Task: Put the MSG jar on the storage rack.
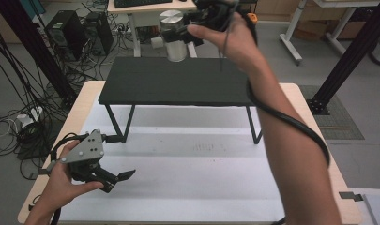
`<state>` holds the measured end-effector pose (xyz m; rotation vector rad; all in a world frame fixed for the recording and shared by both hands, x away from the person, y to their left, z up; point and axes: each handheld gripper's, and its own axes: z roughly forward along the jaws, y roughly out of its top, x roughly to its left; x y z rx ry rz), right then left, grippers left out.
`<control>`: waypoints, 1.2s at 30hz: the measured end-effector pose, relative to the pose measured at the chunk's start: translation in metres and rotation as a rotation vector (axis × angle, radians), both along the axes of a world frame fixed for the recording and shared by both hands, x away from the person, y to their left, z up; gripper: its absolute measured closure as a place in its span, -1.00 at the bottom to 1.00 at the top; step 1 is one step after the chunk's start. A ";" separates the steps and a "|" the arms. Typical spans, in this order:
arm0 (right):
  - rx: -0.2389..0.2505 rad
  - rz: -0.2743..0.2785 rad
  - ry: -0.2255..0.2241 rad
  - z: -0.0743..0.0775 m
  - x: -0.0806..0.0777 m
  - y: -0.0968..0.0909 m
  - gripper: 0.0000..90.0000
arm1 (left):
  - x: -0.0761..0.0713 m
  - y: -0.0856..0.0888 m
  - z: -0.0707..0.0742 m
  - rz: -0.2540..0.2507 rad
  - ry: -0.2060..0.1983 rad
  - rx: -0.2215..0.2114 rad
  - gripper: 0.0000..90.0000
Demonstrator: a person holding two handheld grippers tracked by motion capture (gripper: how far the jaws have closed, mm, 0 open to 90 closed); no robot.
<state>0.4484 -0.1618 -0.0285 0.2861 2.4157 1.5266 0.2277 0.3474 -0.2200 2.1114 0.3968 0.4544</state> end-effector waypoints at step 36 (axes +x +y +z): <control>0.021 -0.015 0.092 -0.074 0.004 -0.042 -0.81 | 0.003 0.001 -0.010 0.029 0.035 -0.052 -0.95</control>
